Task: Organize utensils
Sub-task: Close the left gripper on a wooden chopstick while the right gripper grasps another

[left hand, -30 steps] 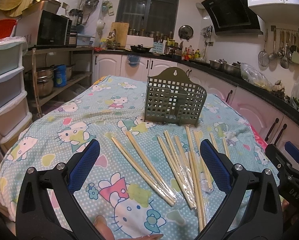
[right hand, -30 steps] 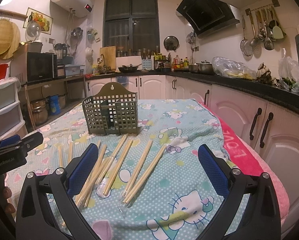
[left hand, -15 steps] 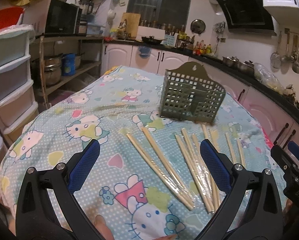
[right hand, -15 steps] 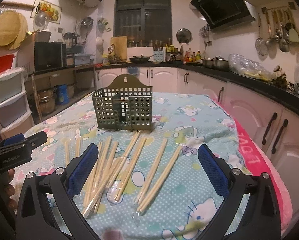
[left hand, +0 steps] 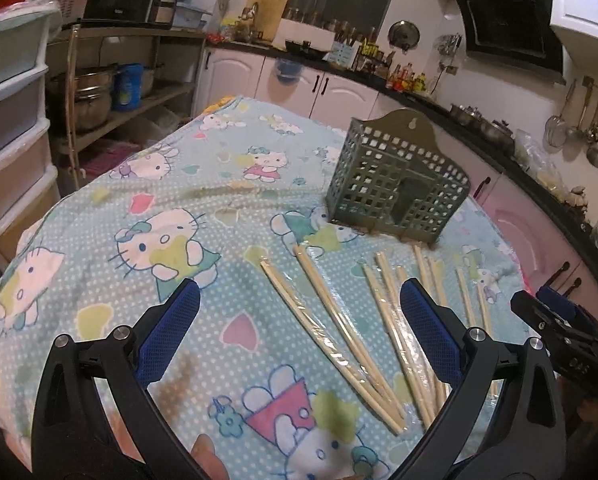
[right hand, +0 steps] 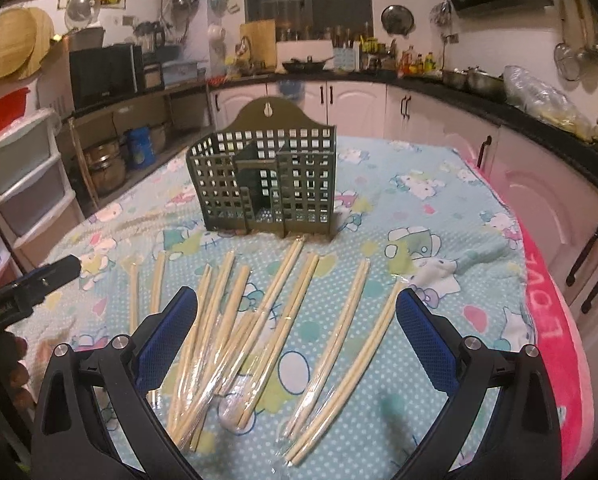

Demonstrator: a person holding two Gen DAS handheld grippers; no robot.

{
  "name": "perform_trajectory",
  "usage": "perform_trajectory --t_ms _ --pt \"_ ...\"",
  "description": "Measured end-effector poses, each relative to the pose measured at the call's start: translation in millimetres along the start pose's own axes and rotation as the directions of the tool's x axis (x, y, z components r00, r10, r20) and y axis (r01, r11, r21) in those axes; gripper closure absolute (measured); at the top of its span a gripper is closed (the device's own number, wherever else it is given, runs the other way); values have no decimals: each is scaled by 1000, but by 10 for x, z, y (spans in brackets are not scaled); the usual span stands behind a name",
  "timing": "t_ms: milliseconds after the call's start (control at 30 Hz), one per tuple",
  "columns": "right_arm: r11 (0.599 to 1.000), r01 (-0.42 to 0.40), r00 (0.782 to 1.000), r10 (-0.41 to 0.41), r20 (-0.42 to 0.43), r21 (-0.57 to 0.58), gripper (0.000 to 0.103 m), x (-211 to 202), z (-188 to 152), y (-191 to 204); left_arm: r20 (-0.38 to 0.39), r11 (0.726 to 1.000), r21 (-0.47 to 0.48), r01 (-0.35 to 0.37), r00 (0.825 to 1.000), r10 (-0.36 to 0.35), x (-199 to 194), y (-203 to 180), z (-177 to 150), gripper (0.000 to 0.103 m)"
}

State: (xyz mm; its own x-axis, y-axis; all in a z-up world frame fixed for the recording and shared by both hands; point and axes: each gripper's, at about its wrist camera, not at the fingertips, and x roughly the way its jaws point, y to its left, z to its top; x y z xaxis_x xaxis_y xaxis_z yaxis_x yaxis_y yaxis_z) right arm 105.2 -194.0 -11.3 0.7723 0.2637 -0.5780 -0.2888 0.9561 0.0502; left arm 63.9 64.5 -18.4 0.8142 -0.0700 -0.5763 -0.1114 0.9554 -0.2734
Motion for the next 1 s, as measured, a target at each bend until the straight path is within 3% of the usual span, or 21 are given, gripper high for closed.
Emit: perform_trajectory --t_ms 33,133,300,667,1000 --pt "1000 -4 1000 4 -21 0 8 58 20 -5 -22 1000 -4 7 1000 -7 51 23 19 11" --pt "1000 -16 997 16 -81 4 27 243 77 -28 -70 999 -25 32 997 -34 172 60 45 14" --pt "1000 -12 988 13 -156 7 50 535 132 -87 -123 998 -33 53 991 -57 326 77 62 37" --pt "999 -17 966 26 -257 37 65 1027 259 -207 -256 990 -127 58 962 -89 768 253 128 70" --pt "997 -25 950 45 -308 68 70 1322 317 -318 -302 983 -185 22 950 -78 1051 392 205 81"
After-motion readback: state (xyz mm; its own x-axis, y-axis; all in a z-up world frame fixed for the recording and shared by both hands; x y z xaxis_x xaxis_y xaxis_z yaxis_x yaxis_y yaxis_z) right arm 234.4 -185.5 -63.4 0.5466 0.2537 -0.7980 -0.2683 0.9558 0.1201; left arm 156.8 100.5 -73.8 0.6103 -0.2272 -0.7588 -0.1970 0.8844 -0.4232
